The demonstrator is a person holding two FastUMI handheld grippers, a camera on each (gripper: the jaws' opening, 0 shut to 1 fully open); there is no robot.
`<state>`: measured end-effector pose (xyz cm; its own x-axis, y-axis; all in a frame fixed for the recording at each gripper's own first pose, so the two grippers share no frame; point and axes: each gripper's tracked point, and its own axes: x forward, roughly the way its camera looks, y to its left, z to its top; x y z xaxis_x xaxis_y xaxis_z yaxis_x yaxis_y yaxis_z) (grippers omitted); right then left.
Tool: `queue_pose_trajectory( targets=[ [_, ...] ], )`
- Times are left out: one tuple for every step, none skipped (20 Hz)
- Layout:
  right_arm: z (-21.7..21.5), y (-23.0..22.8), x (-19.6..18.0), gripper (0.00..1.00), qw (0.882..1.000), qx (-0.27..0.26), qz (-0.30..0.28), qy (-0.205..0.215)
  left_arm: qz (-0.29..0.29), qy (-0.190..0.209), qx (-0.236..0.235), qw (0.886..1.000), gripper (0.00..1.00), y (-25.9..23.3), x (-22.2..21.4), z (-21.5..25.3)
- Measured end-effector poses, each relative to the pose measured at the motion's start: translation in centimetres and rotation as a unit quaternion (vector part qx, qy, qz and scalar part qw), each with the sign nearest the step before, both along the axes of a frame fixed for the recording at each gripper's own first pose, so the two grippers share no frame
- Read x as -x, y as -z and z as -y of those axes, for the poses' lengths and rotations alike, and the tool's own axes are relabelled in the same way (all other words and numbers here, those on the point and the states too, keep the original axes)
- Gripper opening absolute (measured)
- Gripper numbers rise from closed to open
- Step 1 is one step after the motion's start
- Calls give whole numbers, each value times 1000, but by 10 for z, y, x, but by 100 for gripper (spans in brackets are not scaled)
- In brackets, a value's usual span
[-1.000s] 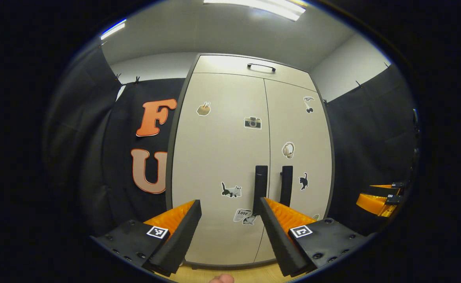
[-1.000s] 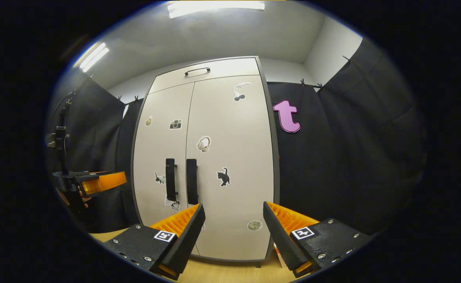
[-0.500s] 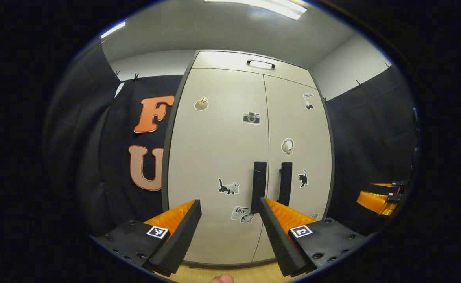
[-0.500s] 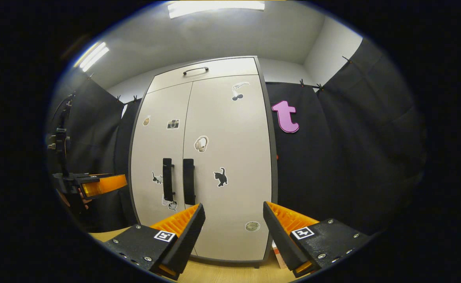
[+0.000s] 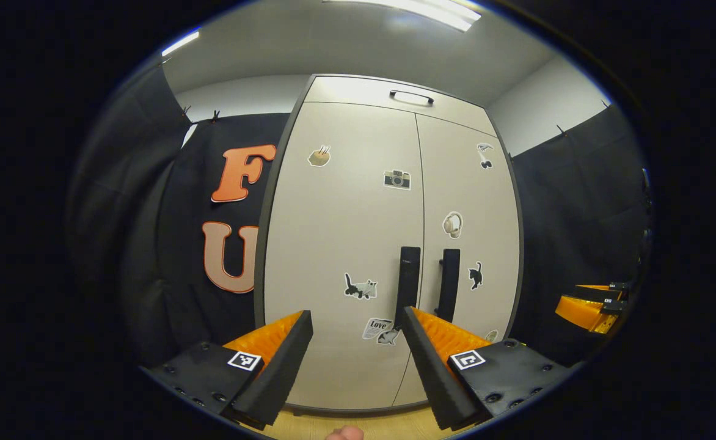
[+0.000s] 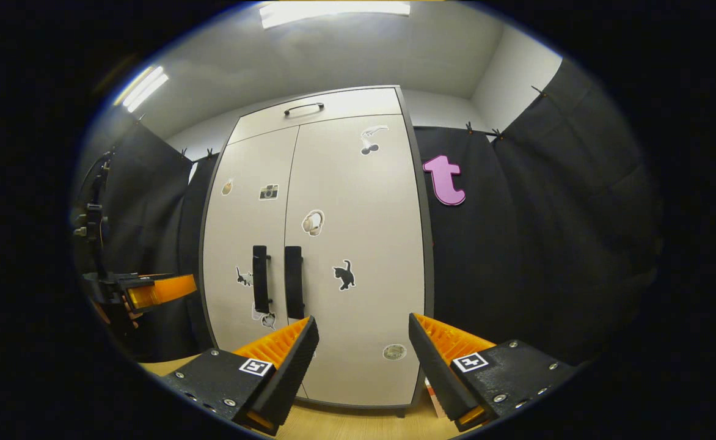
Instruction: Grab one shoe with the right hand and put it into the shoe cabinet, grab the other shoe with the left hand and put it into the shoe cabinet; then close the right door with the right hand and the left door with the left hand.
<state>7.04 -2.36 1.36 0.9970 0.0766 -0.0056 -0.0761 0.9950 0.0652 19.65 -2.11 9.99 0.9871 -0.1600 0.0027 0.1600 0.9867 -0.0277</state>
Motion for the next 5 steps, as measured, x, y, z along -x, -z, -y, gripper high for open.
queue_pose_trajectory(
  targets=[
    [0, 0, 0, 92, 1000, 1, 0, 0, -1, 3, 1, 1000, 97, 1, 0, 1],
    [0, 1, 0, 92, 1000, 2, -1, 1, -1, 1, 0, 1000, 97, 1, 1, -1],
    [-1, 1, -1, 92, 1000, 1, -1, 1, -1, -1, -1, 1000, 96, 1, 0, -2],
    [-1, 0, -1, 92, 1000, -1, -1, 0, 0, -2, -1, 1000, 96, 1, 0, -3],
    [-2, 0, 0, 92, 1000, -2, -1, -1, -1, -2, 0, 1000, 96, 1, 0, -4]
  ],
)
